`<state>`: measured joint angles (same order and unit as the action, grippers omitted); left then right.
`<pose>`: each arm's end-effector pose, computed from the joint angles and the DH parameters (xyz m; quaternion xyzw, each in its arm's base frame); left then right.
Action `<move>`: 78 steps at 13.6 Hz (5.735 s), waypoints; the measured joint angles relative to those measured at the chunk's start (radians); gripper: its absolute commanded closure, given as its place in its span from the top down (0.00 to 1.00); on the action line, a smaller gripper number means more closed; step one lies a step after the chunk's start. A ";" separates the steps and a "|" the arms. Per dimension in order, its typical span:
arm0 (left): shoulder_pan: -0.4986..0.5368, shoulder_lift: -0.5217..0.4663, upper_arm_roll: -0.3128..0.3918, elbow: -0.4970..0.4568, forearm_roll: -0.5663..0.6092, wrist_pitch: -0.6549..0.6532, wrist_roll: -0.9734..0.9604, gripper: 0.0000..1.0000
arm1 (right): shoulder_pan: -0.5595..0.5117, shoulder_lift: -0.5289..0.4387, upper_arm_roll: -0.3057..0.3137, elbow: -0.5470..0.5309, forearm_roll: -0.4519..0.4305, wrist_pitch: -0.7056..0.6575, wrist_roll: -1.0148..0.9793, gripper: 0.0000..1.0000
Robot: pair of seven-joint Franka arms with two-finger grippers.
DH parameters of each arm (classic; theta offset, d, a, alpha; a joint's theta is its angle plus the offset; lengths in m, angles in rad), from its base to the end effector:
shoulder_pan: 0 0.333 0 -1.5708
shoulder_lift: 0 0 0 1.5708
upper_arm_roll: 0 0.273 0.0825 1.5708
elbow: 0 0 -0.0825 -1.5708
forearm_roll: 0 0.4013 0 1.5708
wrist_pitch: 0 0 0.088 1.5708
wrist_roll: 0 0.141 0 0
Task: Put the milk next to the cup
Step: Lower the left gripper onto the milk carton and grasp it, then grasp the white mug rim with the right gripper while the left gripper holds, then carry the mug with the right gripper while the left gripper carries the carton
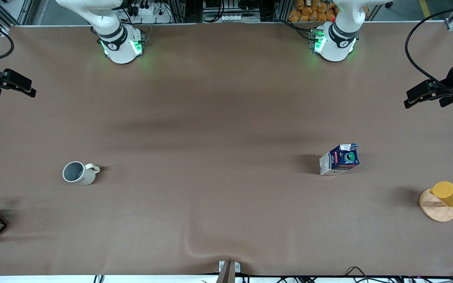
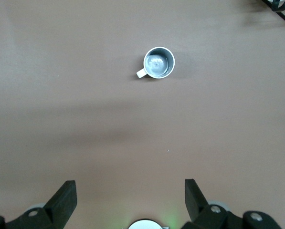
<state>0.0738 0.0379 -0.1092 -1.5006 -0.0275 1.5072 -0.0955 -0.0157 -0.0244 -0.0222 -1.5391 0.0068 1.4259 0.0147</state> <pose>0.5742 -0.0234 0.5546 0.9993 0.0294 -0.0165 0.0147 0.5467 -0.0198 0.5646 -0.9987 0.0259 0.0443 0.0042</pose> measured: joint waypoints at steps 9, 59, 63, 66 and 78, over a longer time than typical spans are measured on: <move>-0.034 0.205 -0.002 0.015 0.000 0.181 -0.016 1.00 | -0.027 0.006 -0.002 -0.002 0.000 0.025 0.001 1.00; -0.128 0.206 -0.077 -0.214 0.026 0.531 -0.175 0.34 | -0.050 0.708 0.004 -0.005 0.092 0.533 0.307 0.00; -0.137 0.206 -0.111 -0.182 0.026 0.508 -0.180 0.37 | 0.005 0.679 0.021 0.011 0.177 0.450 0.332 0.00; -0.139 0.206 -0.155 -0.173 0.026 0.506 -0.181 0.37 | 0.083 0.630 0.028 0.014 0.229 0.426 0.483 0.00; -0.260 0.208 -0.169 -0.138 0.026 0.412 -0.270 0.36 | 0.445 0.616 0.038 0.064 0.260 0.573 1.490 0.00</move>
<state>-0.1857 0.2456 -0.2784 -1.6388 -0.0016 1.9192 -0.3658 0.4293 0.5911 0.0158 -1.4750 0.2667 1.9990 1.5046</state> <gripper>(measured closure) 0.559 0.952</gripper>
